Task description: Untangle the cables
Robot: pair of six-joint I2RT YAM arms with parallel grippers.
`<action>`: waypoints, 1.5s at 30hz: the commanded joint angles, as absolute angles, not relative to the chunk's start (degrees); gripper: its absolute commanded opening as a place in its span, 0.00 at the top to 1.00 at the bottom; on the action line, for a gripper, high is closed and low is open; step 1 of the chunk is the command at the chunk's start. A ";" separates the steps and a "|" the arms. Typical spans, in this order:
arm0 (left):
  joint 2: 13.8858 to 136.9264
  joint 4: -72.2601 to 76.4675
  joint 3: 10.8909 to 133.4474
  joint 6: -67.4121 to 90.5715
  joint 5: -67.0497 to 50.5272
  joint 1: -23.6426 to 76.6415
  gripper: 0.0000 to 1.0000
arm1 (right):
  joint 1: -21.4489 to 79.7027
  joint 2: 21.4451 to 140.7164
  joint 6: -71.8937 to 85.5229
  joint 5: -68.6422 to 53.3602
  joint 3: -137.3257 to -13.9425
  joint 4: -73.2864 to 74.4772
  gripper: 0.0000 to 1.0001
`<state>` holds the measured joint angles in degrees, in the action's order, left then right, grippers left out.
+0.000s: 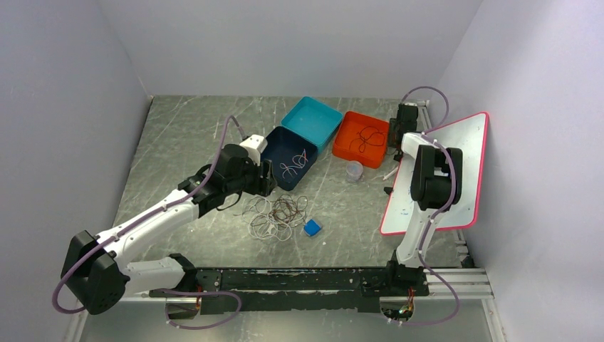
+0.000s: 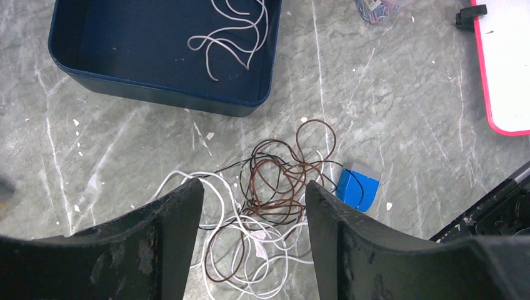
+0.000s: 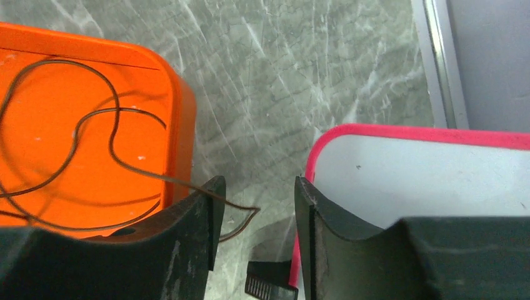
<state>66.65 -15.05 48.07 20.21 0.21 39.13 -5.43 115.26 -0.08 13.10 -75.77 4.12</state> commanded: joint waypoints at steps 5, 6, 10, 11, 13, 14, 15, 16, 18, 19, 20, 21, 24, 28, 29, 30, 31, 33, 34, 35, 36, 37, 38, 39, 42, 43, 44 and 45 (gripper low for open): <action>66.71 -15.20 50.40 20.13 -1.08 38.80 0.35 | -5.87 118.56 -1.42 8.88 -76.99 -0.03 0.67; 66.67 -15.27 50.32 20.13 -1.01 38.81 0.35 | -5.89 118.44 -1.52 8.54 -76.83 -0.22 0.71; 66.29 -15.31 49.97 20.21 -0.71 38.80 0.35 | -5.80 116.19 -1.87 8.28 -75.30 -1.24 0.86; 66.23 -15.24 49.88 20.21 -0.76 38.84 0.35 | -5.86 115.25 -1.99 8.58 -74.98 -1.39 0.90; 66.20 -15.21 49.71 20.30 -0.85 38.84 0.35 | -5.88 112.97 -2.34 9.60 -74.80 -1.01 0.95; 66.15 -15.21 49.69 20.30 -0.86 38.84 0.35 | -5.84 112.20 -2.62 9.93 -74.91 -0.35 0.96; 66.06 -15.13 49.54 20.30 -0.87 38.81 0.35 | -5.83 111.40 -2.98 10.25 -75.07 0.31 0.97; 66.01 -15.00 49.43 20.38 -0.89 38.84 0.35 | -5.77 110.47 -3.27 10.55 -75.39 0.99 0.98; 65.84 -14.81 49.27 20.39 -0.94 38.84 0.35 | -5.75 109.28 -3.65 10.33 -76.21 2.94 0.99; 65.75 -14.77 49.16 20.47 -0.99 38.82 0.35 | -5.62 108.79 -3.76 9.75 -76.53 3.98 0.99; 65.77 -14.70 49.01 20.48 -1.00 38.85 0.35 | -5.50 108.30 -3.66 9.12 -76.77 4.71 0.99; 65.67 -14.63 48.94 20.48 -1.04 38.79 0.35 | -5.29 107.75 -3.61 8.48 -76.88 5.35 0.99; 65.60 -14.47 48.70 20.48 -1.29 38.85 0.35 | -4.29 106.29 -3.12 6.70 -76.77 6.41 0.99; 65.60 -14.49 48.61 20.48 -1.32 38.81 0.35 | -2.81 106.16 -2.10 0.83 -76.99 6.12 0.98; 65.55 -14.64 48.64 20.48 -1.27 38.84 0.35 | -2.57 106.47 -1.80 -0.71 -77.10 5.85 0.98; 65.43 -14.70 48.54 20.48 -1.21 38.81 0.35 | -2.32 106.93 -1.58 -2.17 -77.35 5.62 0.98; 65.30 -14.72 48.53 20.48 -1.17 38.81 0.35 | -2.03 107.51 -1.46 -3.16 -77.67 5.46 0.98; 64.93 -15.00 48.49 20.48 -0.94 38.85 0.35 | -1.45 109.38 -1.28 -4.33 -78.60 5.38 0.97; 64.71 -15.17 48.44 20.48 -0.68 38.85 0.35 | -1.08 110.21 -1.28 -4.60 -79.03 5.18 0.97; 64.41 -15.24 48.25 20.48 -0.44 38.80 0.35 | -0.87 111.18 -1.35 -4.73 -79.62 5.22 0.96; 64.16 -15.40 48.18 20.48 -0.27 38.84 0.35 | -0.68 112.25 -1.44 -4.68 -80.50 5.52 0.96; 63.96 -15.45 48.10 20.48 -0.16 38.84 0.35 | -0.49 113.27 -1.61 -4.45 -81.41 6.00 0.96; 63.84 -15.53 48.01 20.48 -0.13 38.85 0.35 | -0.30 114.35 -1.81 -4.27 -82.48 6.58 0.96; 63.77 -15.62 47.90 20.48 -0.15 38.77 0.35 | -0.16 115.20 -2.03 -4.29 -83.33 6.96 0.95; 63.69 -15.65 47.62 22.32 -0.03 38.85 0.35 | 0.19 118.50 -2.72 -3.90 -85.28 8.90 0.94; 63.72 -15.57 47.55 22.65 -0.03 38.80 0.35 | 0.28 118.96 -2.91 -3.66 -85.53 9.30 0.93; 63.79 -15.55 47.63 22.82 -0.07 38.83 0.35 | 0.46 119.04 -3.06 -3.20 -85.52 9.30 0.92; 63.87 -15.54 47.68 22.78 -0.13 38.80 0.35 | 0.60 118.69 -3.01 -2.70 -85.22 9.10 0.89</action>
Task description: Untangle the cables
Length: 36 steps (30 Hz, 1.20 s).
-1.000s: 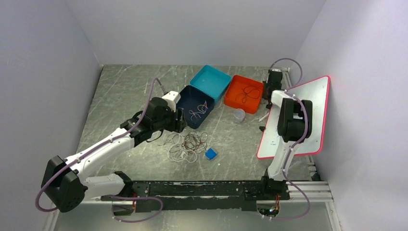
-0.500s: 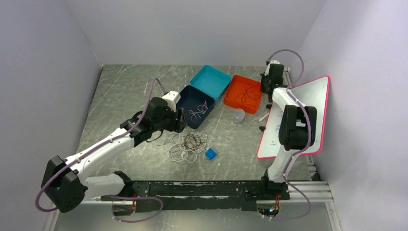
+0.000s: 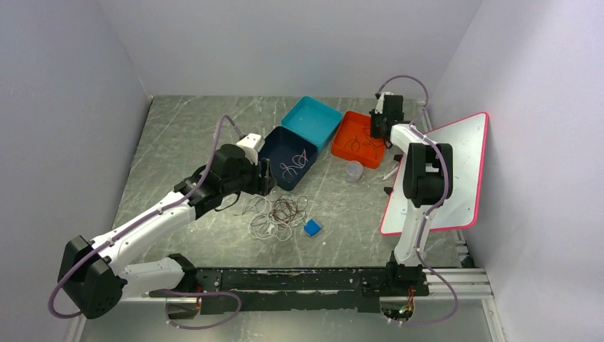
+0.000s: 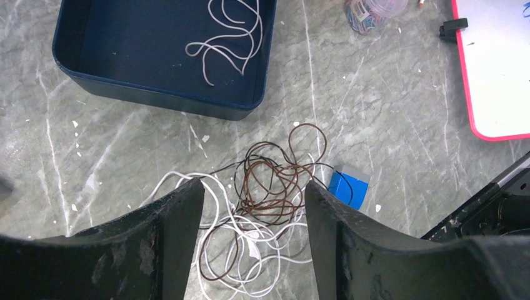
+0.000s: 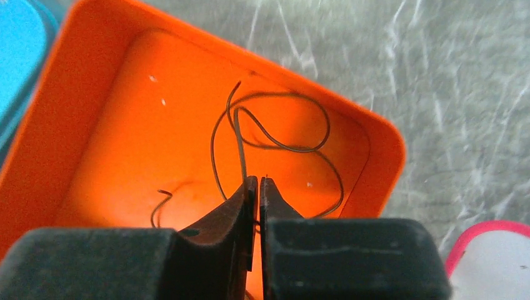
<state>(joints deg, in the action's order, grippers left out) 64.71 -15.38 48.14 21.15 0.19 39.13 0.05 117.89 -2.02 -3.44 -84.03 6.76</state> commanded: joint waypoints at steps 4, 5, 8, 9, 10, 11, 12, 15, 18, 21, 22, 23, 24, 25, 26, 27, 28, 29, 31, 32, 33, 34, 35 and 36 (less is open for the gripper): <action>64.45 -15.65 48.13 22.69 -0.23 38.78 0.35 | 0.69 115.15 -1.93 -1.77 -82.46 6.31 0.72; 64.57 -15.60 48.20 22.66 -0.30 38.84 0.35 | 0.70 113.79 -1.72 -1.52 -82.04 5.91 0.66; 64.94 -15.56 48.33 22.58 -0.43 38.77 0.35 | 0.70 111.26 -1.37 -0.89 -81.65 5.80 0.55; 65.09 -15.49 48.38 22.59 -0.56 38.84 0.35 | 0.70 110.37 -1.28 -0.69 -81.57 5.70 0.53; 65.12 -15.46 48.44 22.59 -0.69 38.81 0.35 | 0.70 109.51 -1.17 -0.44 -81.56 5.79 0.50; 65.20 -15.41 48.46 22.50 -0.70 38.84 0.35 | 0.70 108.61 -1.15 -0.11 -81.56 5.94 0.47; 65.33 -15.45 48.43 22.50 -0.78 38.83 0.35 | 0.67 107.87 -1.13 0.14 -81.55 6.04 0.45; 65.42 -15.44 48.54 22.49 -0.62 38.83 0.35 | 0.70 105.84 -1.14 1.60 -81.44 6.81 0.38; 65.31 -15.39 48.45 22.54 -0.65 38.83 0.35 | 0.70 104.21 -1.00 3.48 -80.68 7.19 0.35; 65.36 -15.33 48.51 22.56 -0.75 38.78 0.35 | 0.70 103.59 -0.39 4.66 -80.21 8.53 0.35; 65.46 -15.42 48.48 22.58 -0.85 38.81 0.35 | 0.70 103.25 -0.10 4.43 -80.05 9.12 0.35; 65.33 -15.57 48.45 22.53 -0.88 38.79 0.35 | 0.70 102.64 0.43 3.73 -79.69 9.63 0.36; 65.31 -15.68 48.42 22.58 -0.74 38.83 0.35 | 0.70 101.80 1.11 2.98 -79.07 9.86 0.36; 65.23 -15.79 48.26 22.57 -0.75 38.81 0.35 | 0.70 100.77 1.98 1.84 -78.06 9.86 0.36; 65.17 -16.00 48.15 22.54 -0.71 38.80 0.35 | 0.75 99.33 2.92 0.77 -76.95 9.59 0.36; 65.07 -16.19 47.93 22.65 -0.62 38.82 0.35 | 0.85 97.93 4.11 -0.18 -75.58 9.39 0.36; 64.92 -16.38 47.72 22.71 -0.63 38.84 0.35 | 0.97 96.18 5.25 -1.43 -74.23 9.14 0.36; 64.82 -16.49 47.35 22.77 -0.59 38.85 0.35 | 1.30 94.45 6.26 -2.56 -72.87 8.88 0.36; 64.81 -16.50 46.52 23.24 -0.94 38.81 0.35 | 2.27 90.93 8.28 -4.10 -69.88 8.94 0.36; 64.85 -16.51 46.16 23.59 -1.15 38.83 0.35 | 3.12 89.20 9.09 -4.39 -68.81 9.61 0.36; 64.94 -16.70 45.91 23.97 -1.39 38.85 0.35 | 4.02 87.64 9.82 -4.45 -67.66 10.45 0.36; 64.96 -16.83 45.63 24.30 -1.55 38.78 0.36 | 5.23 85.97 10.70 -4.46 -66.66 11.49 0.37; 65.00 -16.68 45.20 24.72 -1.82 38.81 0.36 | 6.52 84.35 11.77 -4.58 -65.35 12.40 0.37; 64.97 -16.14 44.49 25.23 -2.02 38.84 0.36 | 7.96 82.47 12.77 -4.78 -63.86 13.07 0.38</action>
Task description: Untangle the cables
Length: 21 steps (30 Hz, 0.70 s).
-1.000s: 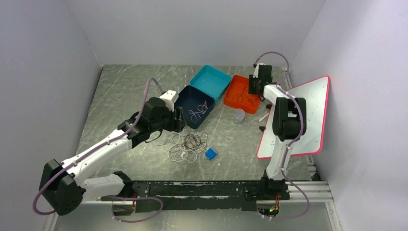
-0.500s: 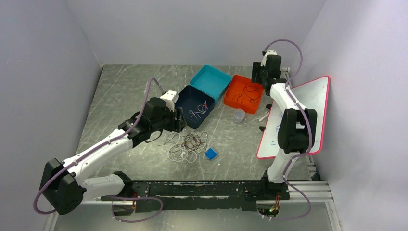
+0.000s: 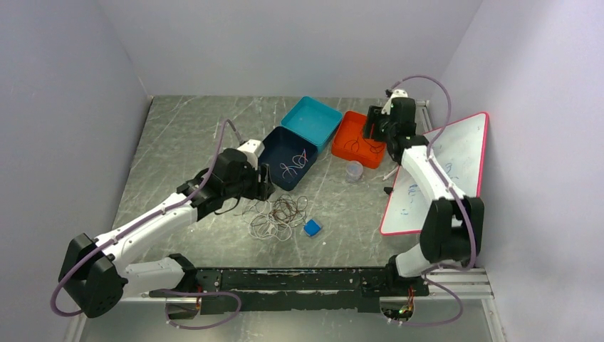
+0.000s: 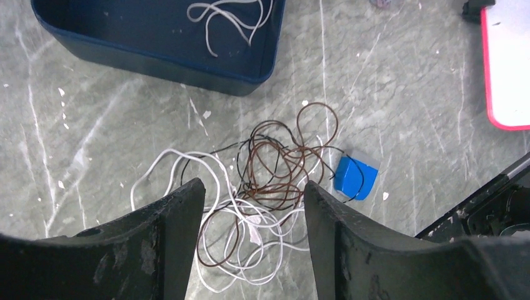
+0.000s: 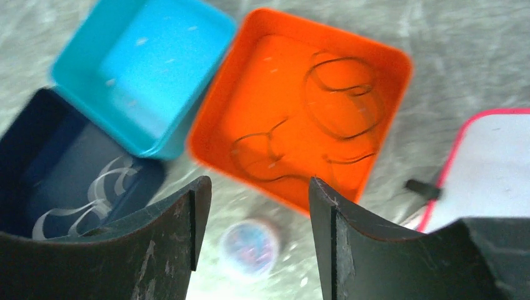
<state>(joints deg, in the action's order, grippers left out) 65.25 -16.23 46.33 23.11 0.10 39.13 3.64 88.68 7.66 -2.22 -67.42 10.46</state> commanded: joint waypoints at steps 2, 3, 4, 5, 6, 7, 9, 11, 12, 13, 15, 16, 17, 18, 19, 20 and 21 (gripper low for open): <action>64.86 -14.75 43.22 26.03 -2.76 38.85 0.36 | 11.70 78.72 14.64 -3.80 -60.64 14.23 0.39; 65.03 -14.10 42.69 26.36 -3.22 38.83 0.35 | 13.86 76.81 15.69 -3.07 -59.10 14.86 0.40; 65.15 -13.21 42.00 26.59 -3.63 38.80 0.35 | 15.86 75.19 17.09 -2.51 -57.93 15.46 0.41; 65.47 -12.29 41.48 26.81 -4.06 38.80 0.35 | 17.56 73.53 18.79 -2.37 -55.33 15.95 0.41; 65.85 -11.29 40.81 26.95 -4.53 38.84 0.35 | 19.94 72.16 20.56 -2.79 -53.55 16.07 0.42; 66.16 -9.98 40.14 26.98 -5.07 38.80 0.35 | 21.66 70.35 23.13 -3.39 -51.63 15.88 0.43; 67.02 -7.05 38.47 26.90 -5.81 38.88 0.36 | 24.83 68.21 26.68 -5.32 -48.08 14.55 0.45; 67.88 -4.56 37.01 26.89 -6.30 39.02 0.36 | 27.72 67.10 29.24 -6.74 -45.19 12.79 0.46; 68.38 -3.59 36.34 27.12 -6.43 38.98 0.36 | 29.88 67.06 30.12 -6.65 -44.04 12.05 0.46; 68.87 -2.84 35.96 27.26 -6.55 39.08 0.36 | 30.99 67.28 30.79 -6.46 -43.14 11.43 0.46; 69.88 -1.45 35.63 27.48 -6.76 39.19 0.37 | 32.07 68.29 31.59 -6.78 -41.83 10.11 0.46; 70.36 -0.96 35.53 27.58 -6.71 39.28 0.37 | 32.48 68.86 31.74 -7.27 -41.23 9.11 0.46; 70.85 -0.38 35.47 27.63 -6.76 39.38 0.37 | 32.91 69.50 31.93 -7.51 -40.65 7.88 0.46; 71.29 0.08 35.43 27.68 -6.90 39.48 0.37 | 33.22 70.31 32.26 -8.26 -40.35 6.27 0.46; 71.70 0.47 35.42 27.68 -6.97 39.64 0.37 | 33.55 71.19 32.41 -8.71 -40.05 5.33 0.46; 72.21 1.07 35.34 27.62 -7.02 39.77 0.38 | 33.96 72.18 32.56 -8.97 -40.03 4.53 0.46; 72.51 1.52 35.26 27.56 -7.09 39.87 0.38 | 34.36 73.27 32.65 -9.15 -40.01 3.80 0.46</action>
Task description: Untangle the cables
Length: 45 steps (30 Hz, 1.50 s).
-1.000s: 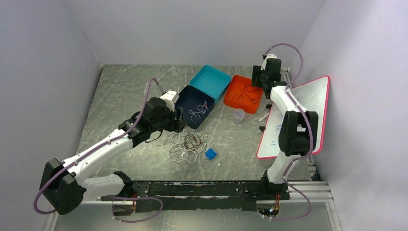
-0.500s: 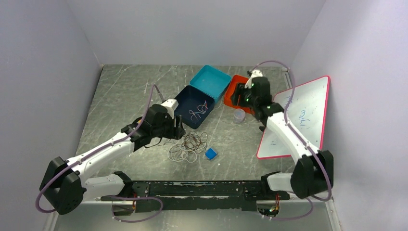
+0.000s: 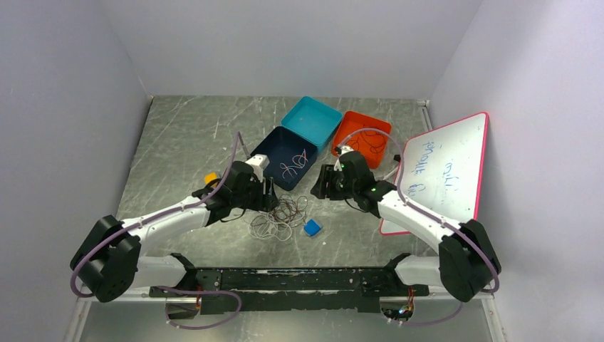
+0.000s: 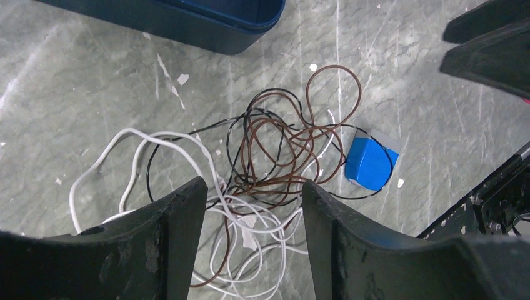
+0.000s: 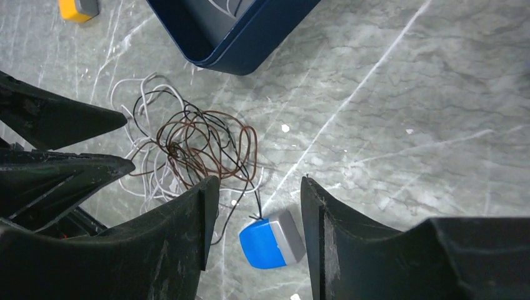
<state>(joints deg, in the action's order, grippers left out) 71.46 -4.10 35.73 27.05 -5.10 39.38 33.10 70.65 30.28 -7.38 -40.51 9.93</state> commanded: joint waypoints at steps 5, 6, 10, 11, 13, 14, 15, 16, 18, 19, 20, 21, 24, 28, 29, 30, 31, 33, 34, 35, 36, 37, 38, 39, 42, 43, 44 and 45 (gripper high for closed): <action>74.31 2.75 35.07 27.16 -7.47 40.29 0.39 | 35.57 79.07 33.00 -9.35 -40.68 1.08 0.46; 74.59 2.85 35.07 27.08 -7.47 40.40 0.39 | 35.72 80.10 33.11 -9.57 -40.81 0.53 0.47; 75.51 3.32 34.62 26.89 -7.47 40.73 0.39 | 36.38 83.54 32.63 -10.01 -41.63 -0.22 0.50; 75.72 3.57 34.43 26.89 -7.59 40.77 0.39 | 36.46 84.37 32.46 -10.22 -41.74 -0.51 0.51; 76.37 4.27 34.15 27.06 -7.79 40.80 0.40 | 36.64 85.87 32.35 -11.11 -41.77 -1.96 0.54; 76.78 4.67 34.06 27.07 -7.90 40.92 0.40 | 36.78 86.40 32.41 -11.69 -41.71 -2.68 0.55; 77.22 4.80 34.17 27.11 -7.99 40.96 0.40 | 36.86 86.93 32.54 -12.23 -41.67 -3.47 0.57; 77.66 4.97 34.25 27.20 -7.80 41.07 0.41 | 36.94 87.41 32.73 -12.71 -41.66 -4.15 0.59; 78.38 5.58 34.07 27.64 -7.39 41.17 0.42 | 37.07 88.30 32.94 -13.15 -41.74 -5.07 0.64; 78.94 6.07 33.98 27.82 -7.31 41.15 0.43 | 37.15 88.61 33.02 -13.21 -41.82 -5.29 0.66; 79.37 6.33 33.93 27.97 -7.07 41.26 0.44 | 37.31 88.78 33.04 -12.97 -41.83 -5.50 0.69; 79.83 6.54 33.99 28.17 -6.74 41.30 0.45 | 37.35 88.91 33.00 -12.56 -41.84 -5.60 0.72; 81.27 6.91 34.10 28.28 -6.12 41.26 0.47 | 37.67 88.50 32.20 -11.55 -42.18 -5.35 0.82; 82.88 6.38 34.00 28.26 -4.73 41.33 0.50 | 39.03 86.96 28.88 -10.19 -44.77 -1.43 0.98; 83.10 6.43 33.81 28.22 -4.53 41.38 0.50 | 39.61 86.01 28.11 -9.42 -45.30 -0.57 1.00; 83.39 6.55 33.62 28.21 -4.42 41.32 0.51 | 40.05 84.86 27.52 -8.66 -45.78 -0.04 1.00; 83.59 6.56 33.44 28.21 -4.33 41.38 0.51 | 40.40 83.51 27.19 -8.18 -46.09 0.42 1.00; 84.20 6.53 33.19 28.15 -4.21 41.47 0.53 | 40.54 80.23 26.88 -7.28 -46.89 1.28 1.00; 84.53 6.64 33.09 28.13 -4.17 41.53 0.53 | 40.54 78.80 26.76 -6.83 -47.26 1.81 1.00; 84.81 6.70 32.99 28.06 -4.16 41.54 0.54 | 40.60 77.50 26.64 -6.25 -47.72 2.39 1.00; 85.07 6.78 32.90 28.04 -4.13 41.62 0.55 | 40.59 76.18 26.53 -5.60 -48.25 3.09 1.00; 85.42 6.85 32.81 28.10 -4.13 41.66 0.56 | 40.59 75.11 26.48 -4.91 -48.90 3.79 1.00; 85.65 6.91 32.71 28.12 -4.13 41.80 0.57 | 40.54 73.86 26.31 -4.13 -49.54 4.54 1.00; 85.89 7.04 32.70 28.20 -4.13 41.81 0.58 | 40.56 72.71 26.09 -3.41 -50.36 5.30 1.00; 86.60 7.15 32.53 28.30 -4.06 42.06 0.60 | 40.54 69.63 25.19 -0.15 -53.19 8.14 1.00; 86.73 7.19 32.46 28.30 -3.87 42.14 0.60 | 40.58 68.74 24.78 0.96 -54.18 8.92 1.00; 86.80 7.10 32.43 28.30 -3.75 42.16 0.61 | 40.57 67.81 24.30 1.98 -55.21 9.73 1.00; 86.95 7.12 32.41 28.30 -3.65 42.26 0.61 | 40.54 67.06 23.76 2.65 -56.76 10.40 1.00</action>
